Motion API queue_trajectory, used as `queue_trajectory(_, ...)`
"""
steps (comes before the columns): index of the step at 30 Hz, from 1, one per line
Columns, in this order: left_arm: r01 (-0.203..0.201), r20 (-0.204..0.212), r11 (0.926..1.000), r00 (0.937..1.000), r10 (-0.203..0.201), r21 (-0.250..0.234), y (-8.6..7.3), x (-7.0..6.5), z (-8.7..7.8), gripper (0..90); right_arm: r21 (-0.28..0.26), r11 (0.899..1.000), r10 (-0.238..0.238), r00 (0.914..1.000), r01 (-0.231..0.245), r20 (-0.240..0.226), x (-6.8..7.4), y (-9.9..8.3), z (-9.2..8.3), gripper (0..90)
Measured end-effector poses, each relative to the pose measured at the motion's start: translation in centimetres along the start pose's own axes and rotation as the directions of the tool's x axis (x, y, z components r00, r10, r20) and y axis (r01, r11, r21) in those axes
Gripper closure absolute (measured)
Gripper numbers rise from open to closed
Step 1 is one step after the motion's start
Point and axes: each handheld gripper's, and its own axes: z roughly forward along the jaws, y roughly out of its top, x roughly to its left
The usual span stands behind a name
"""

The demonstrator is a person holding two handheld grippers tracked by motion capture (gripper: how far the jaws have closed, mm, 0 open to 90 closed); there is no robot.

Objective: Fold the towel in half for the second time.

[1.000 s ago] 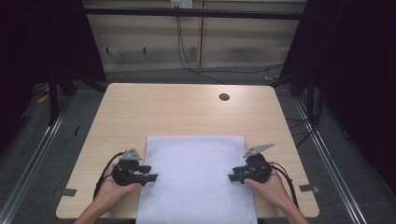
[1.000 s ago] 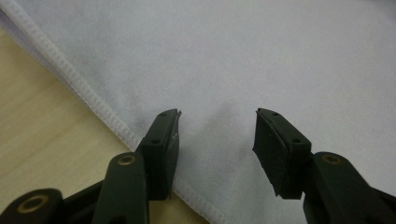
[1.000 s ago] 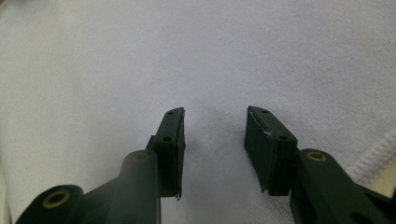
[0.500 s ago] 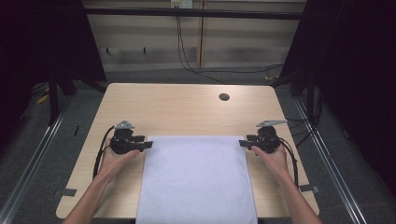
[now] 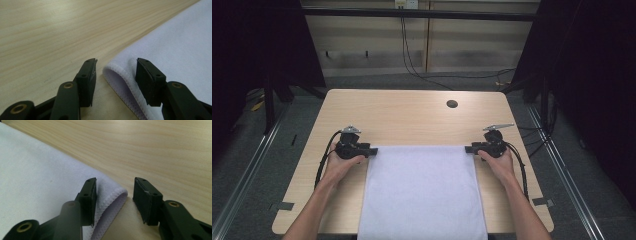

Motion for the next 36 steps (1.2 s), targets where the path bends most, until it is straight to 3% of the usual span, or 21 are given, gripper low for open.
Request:
queue_trajectory(4, -0.004, -0.002, 1.0, 1.0, 0.004, -0.004, 0.1, 0.2, 0.3, 51.6, 0.028, 0.998, -0.054, 0.9986, 0.054, 0.0, 0.4, 0.2, 0.1, 60.6)
queue_trajectory(6, -0.007, 0.003, 0.9999, 1.0, 0.007, -0.015, 0.0, 0.1, 0.4, 53.9, 0.029, 0.998, -0.058, 0.9983, 0.058, 0.004, 0.5, 0.2, 0.2, 63.3)
queue_trajectory(8, -0.003, 0.037, 0.9997, 0.9993, 0.004, -0.025, -0.1, 0.1, 0.6, 64.8, 0.022, 0.999, -0.049, 0.9988, 0.049, -0.007, 0.4, 0.1, 0.2, 68.0)
queue_trajectory(11, -0.02, 0.032, 0.9996, 0.9993, 0.021, -0.021, -0.2, 0.1, 0.6, 74.3, 0.02, 0.999, -0.046, 0.9987, 0.046, -0.021, 0.4, 0.0, 0.3, 76.6)
queue_trajectory(16, 0.028, 0.065, 0.9993, 0.9976, -0.026, -0.026, -0.3, 0.3, 0.3, 84.4, 0.027, 0.998, -0.054, 0.9979, 0.055, -0.035, 0.6, -0.1, 0.3, 83.3)
queue_trajectory(22, 0.008, 0.064, 0.9985, 0.9979, -0.004, -0.054, -0.1, 0.1, -0.9, 85.4, -0.025, 0.998, -0.051, 0.9968, 0.05, -0.062, 0.4, 0.2, -1.2, 86.1)
queue_trajectory(29, 0.037, 0.068, 0.9911, 0.9972, -0.029, -0.127, 0.8, 0.0, -2.2, 85.5, -0.087, 0.993, -0.083, 0.9948, 0.078, -0.058, 1.3, 2.1, -3.3, 86.3)
queue_trajectory(33, 0.038, 0.066, 0.9877, 0.9974, -0.029, -0.151, 2.1, 0.2, -3.0, 85.4, -0.115, 0.989, -0.099, 0.9937, 0.092, -0.053, 1.6, 3.6, -4.4, 86.3)
queue_trajectory(36, 0.01, 0.048, 0.9849, 0.9988, -0.002, -0.173, 3.7, 0.0, -3.8, 85.4, -0.14, 0.985, -0.112, 0.9929, 0.105, -0.04, 1.7, 4.6, -5.2, 86.3)
